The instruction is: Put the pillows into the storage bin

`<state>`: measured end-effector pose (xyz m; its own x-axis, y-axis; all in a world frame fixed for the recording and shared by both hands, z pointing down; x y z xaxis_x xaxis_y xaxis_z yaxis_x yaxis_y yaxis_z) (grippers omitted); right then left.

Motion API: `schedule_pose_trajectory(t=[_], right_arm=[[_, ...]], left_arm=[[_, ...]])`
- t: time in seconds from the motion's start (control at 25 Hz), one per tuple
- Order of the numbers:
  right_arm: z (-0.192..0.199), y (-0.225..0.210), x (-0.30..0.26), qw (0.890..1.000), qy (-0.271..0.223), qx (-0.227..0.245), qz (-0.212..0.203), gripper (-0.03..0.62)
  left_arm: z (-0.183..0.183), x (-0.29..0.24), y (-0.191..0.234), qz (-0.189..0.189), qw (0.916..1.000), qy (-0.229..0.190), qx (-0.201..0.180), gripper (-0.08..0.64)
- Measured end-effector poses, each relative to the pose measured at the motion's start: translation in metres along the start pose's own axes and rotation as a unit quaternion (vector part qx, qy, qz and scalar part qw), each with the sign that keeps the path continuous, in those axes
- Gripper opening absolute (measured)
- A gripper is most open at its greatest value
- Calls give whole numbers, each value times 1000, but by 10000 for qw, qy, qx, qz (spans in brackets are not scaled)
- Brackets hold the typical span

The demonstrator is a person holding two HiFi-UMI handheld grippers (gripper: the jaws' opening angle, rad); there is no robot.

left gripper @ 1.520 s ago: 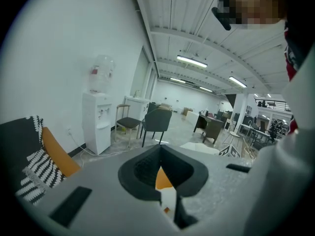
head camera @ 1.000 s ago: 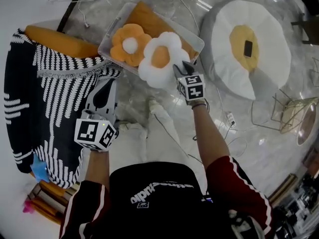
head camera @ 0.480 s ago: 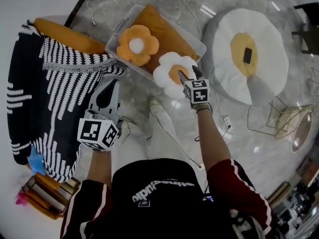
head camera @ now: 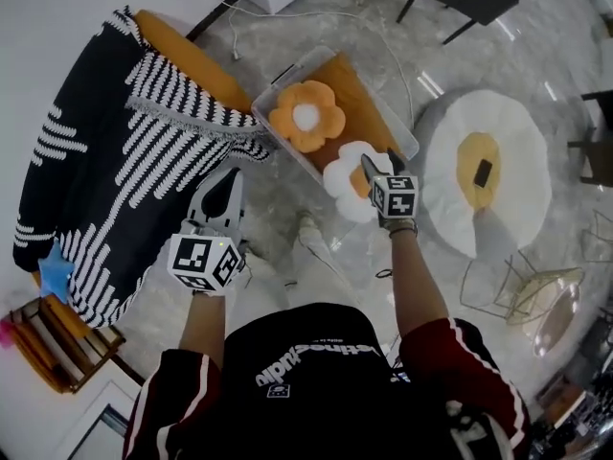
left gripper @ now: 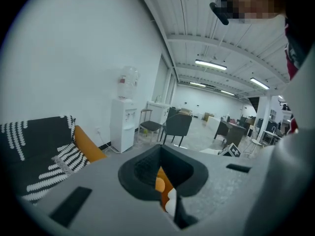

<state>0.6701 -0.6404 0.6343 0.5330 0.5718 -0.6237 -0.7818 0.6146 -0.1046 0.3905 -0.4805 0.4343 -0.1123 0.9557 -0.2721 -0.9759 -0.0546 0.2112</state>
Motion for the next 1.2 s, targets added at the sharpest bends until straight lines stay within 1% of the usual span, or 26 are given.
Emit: schedule_pose_trajectory(t=[0.16, 0.4, 0.6, 0.76, 0.88, 0.96, 1.12, 1.2], right_arm=[[-35, 33, -8, 9989, -117, 367, -279, 290], [-77, 97, -15, 9942, -332, 782, -655, 293], [-115, 173, -17, 9865, -575, 1105, -1059, 299], [-128, 251, -9, 9767, -586, 1352, -1559, 288], [-138, 314, 0, 9657, -593, 1553, -1994, 278], [-146, 359, 3, 9545, -617, 1775, -2315, 275], [-158, 464, 15, 9228, -722, 2303, -3004, 273], [-160, 517, 23, 9077, -766, 2426, -3336, 273]], left_arm=[[-8, 29, 32, -425, 9989, -185, 51, 2], [-18, 89, 75, -1017, 9930, -565, 191, 2], [-35, 154, 115, -1535, 9838, -914, 169, 3], [-39, 218, 150, -2003, 9742, -1013, 250, 3], [-42, 270, 174, -2418, 9632, -1128, 315, 3], [-45, 308, 189, -2711, 9536, -1274, 308, 3], [-43, 393, 217, -3328, 9306, -1497, 297, 3], [-35, 437, 228, -3633, 9183, -1536, 331, 3]])
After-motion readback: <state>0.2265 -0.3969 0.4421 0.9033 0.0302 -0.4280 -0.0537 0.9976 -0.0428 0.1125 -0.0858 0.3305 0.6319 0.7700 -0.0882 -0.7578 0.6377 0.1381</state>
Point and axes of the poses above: the fingertips, and each gripper's own axes: x backward along the fingers, y to its left, z out of its underside, the point moved 4 cm from there along x, backward along the fingers, and after that the axes turned 7 degrees about -y, right-handed, at the moved point
